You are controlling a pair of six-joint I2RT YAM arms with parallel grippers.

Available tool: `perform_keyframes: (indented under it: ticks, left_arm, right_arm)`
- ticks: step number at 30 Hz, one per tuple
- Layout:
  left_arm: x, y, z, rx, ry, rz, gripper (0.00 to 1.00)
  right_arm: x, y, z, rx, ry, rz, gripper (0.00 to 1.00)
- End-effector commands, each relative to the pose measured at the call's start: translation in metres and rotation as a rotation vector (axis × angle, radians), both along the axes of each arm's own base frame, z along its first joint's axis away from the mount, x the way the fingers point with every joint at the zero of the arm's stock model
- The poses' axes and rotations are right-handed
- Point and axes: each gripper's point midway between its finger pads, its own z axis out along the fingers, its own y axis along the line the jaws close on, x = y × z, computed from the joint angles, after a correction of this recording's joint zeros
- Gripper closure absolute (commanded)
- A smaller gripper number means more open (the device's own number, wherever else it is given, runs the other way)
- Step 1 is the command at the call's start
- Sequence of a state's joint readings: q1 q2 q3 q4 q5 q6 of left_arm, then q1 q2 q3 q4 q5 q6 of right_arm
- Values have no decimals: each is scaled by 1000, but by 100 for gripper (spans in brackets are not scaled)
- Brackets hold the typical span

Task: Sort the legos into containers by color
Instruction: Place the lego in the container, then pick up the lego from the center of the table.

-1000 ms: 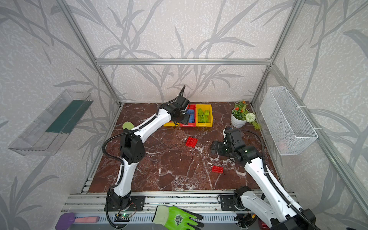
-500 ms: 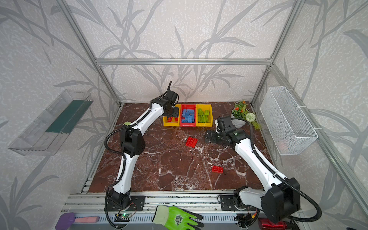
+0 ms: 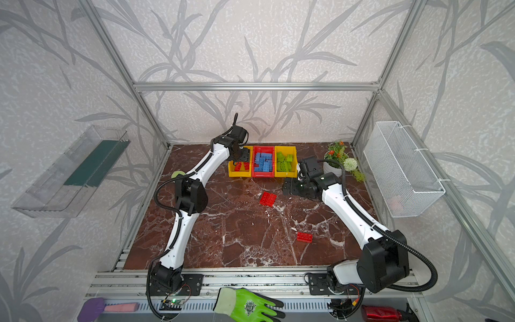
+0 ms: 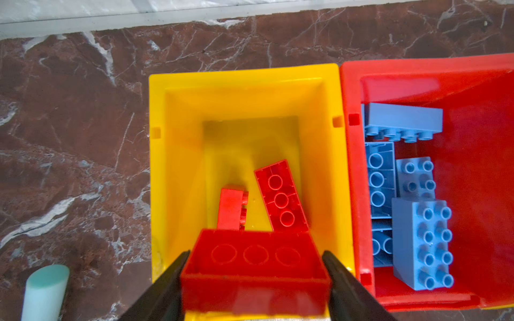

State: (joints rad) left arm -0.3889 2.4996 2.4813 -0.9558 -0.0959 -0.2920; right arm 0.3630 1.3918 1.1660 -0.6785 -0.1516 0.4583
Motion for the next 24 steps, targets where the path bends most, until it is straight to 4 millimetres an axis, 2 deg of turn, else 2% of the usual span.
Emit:
perform_keyframes:
  ticks: [1,8,12,16,22,24]
  left_arm:
    - [4,2,10,-11,-21,10,23]
    - [-7,-1,27,-49,-10,0,22]
    - [-24,-5,38,-74,-7,-4,22]
    - [-54,-12,44,-87,-14,-16,23]
    - [-105,-18,35,-66,1,-39,23]
    - [-122,-25,31,-65,3,-62,24]
  right_arm:
    - [4,6,12,14,-23,23,1]
    - [-7,3,17,14,-37,21,1]
    - [-19,-4,15,1,-43,9,1]
    - [-35,-9,9,2,-38,0,1]
    - [-61,-16,5,-4,-46,-4,1]
    - [-70,-18,3,0,-49,-8,1]
